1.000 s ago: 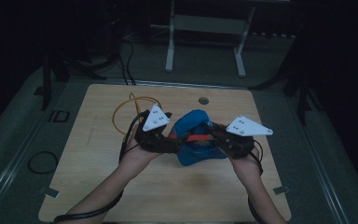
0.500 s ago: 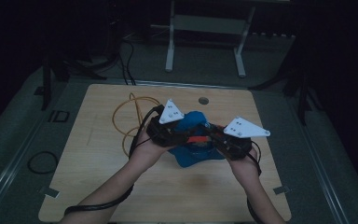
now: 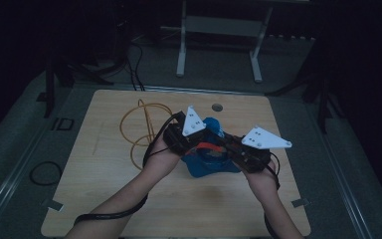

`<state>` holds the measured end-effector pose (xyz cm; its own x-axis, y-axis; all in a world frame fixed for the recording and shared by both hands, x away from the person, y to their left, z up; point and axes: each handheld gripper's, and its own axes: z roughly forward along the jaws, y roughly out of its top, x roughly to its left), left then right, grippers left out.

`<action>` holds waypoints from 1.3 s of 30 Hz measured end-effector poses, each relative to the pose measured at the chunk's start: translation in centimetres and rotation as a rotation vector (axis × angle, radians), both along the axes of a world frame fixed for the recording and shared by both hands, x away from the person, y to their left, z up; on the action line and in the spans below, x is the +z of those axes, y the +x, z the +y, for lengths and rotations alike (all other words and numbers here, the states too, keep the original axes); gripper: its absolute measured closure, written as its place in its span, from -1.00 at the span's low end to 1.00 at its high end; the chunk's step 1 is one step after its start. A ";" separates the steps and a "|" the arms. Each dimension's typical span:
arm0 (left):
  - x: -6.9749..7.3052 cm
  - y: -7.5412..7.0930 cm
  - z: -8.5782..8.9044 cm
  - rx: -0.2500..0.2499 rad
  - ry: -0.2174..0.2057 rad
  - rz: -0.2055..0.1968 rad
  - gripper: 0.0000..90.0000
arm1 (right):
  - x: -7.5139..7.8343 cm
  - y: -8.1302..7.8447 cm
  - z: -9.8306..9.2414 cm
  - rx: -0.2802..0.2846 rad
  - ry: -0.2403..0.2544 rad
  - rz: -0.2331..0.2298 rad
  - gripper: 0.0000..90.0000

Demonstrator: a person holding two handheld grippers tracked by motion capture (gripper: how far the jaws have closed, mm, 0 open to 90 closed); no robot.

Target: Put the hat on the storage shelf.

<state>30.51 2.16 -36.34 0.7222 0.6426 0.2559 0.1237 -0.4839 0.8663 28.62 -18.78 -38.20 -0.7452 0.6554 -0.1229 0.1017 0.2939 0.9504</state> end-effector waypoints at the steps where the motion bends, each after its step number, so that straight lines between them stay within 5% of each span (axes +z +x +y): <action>1: 0.0 -0.1 -0.1 0.003 0.004 -0.011 0.99 | 0.1 -0.1 -0.2 0.009 0.014 0.006 0.67; 11: 0.2 -0.7 0.1 0.003 0.045 -0.128 0.99 | 1.1 -2.1 -3.5 -0.004 0.081 -0.007 0.33; 21: 1.0 -0.8 2.0 -0.041 -0.093 -0.217 0.98 | 1.0 -2.3 -5.5 -0.038 0.068 -0.010 0.35; 23: 1.3 -0.8 2.7 -0.112 -0.147 -0.235 0.98 | 0.8 -2.3 -5.5 -0.030 0.078 0.000 0.35; 29: 1.3 -0.1 4.4 -0.304 -0.226 -0.222 0.98 | 1.0 -2.9 -4.9 0.019 0.084 -0.001 0.35; 35: 0.9 0.2 6.0 -0.420 -0.268 -0.216 0.98 | 0.8 -3.9 -3.6 0.079 0.058 -0.004 0.39; 39: 0.8 -0.1 6.5 -0.494 -0.250 -0.240 0.98 | 0.6 -4.3 -2.9 0.123 0.065 0.007 0.40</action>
<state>30.40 8.65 -35.55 0.8916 0.3072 0.3326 -0.2766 -0.2120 0.9373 24.32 -21.70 -37.56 -0.8209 0.5658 -0.0778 0.0755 0.2425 0.9672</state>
